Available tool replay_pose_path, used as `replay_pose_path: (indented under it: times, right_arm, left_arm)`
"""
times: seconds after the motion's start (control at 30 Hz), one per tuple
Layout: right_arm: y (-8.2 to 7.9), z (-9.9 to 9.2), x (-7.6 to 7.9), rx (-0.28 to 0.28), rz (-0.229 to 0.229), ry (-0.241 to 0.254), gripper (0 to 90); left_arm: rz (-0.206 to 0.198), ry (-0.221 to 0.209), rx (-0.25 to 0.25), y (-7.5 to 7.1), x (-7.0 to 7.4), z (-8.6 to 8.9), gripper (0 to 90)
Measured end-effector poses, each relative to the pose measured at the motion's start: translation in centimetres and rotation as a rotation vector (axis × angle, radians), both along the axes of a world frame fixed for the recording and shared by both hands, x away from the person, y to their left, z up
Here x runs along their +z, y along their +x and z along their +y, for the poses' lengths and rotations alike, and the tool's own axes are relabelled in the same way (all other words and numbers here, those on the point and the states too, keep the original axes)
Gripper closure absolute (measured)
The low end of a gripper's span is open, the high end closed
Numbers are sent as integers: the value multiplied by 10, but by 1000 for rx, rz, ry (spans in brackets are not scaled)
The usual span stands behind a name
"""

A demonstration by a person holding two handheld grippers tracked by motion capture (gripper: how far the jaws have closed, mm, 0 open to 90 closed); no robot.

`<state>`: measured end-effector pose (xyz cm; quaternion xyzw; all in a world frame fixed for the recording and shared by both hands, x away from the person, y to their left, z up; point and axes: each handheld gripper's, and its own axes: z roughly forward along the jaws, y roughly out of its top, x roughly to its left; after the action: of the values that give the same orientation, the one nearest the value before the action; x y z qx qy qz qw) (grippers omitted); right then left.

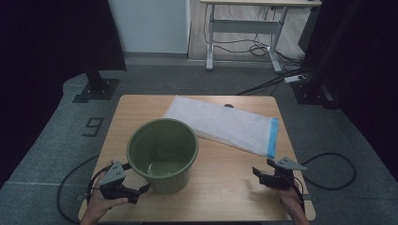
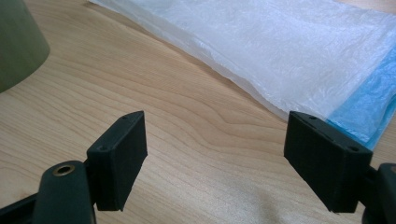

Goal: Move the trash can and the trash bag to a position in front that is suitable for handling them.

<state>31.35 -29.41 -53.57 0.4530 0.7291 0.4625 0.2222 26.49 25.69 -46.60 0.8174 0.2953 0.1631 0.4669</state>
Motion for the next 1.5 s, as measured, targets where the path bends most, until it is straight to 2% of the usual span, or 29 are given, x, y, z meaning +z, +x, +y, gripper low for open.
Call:
replay_pose_path:
  times: [0.27, 0.53, 0.77, 1.0, 1.27, 1.5]
  right_arm:
    - [-1, -4, -1, -10, 2, 0, 208]
    - [-1, -3, -1, -6, 7, -1, 207]
    - [0, -5, -1, -11, 10, 1, 207]
    - [-1, -4, -2, -10, 14, -6, 207]
    - [0, -7, -2, -31, 17, -7, 208]
    - [1, -6, -2, -27, 19, -9, 207]
  left_arm:
    - [-9, -6, -20, 14, -1, -17, 52]
    - [-14, -15, -26, 31, -3, -43, 57]
    - [-20, 3, -26, 43, -2, -61, 58]
    - [-27, 30, 2, 56, 0, -83, 60]
    - [-23, 37, 23, 67, 1, -94, 59]
    - [-19, 34, 32, 79, 1, -103, 59]
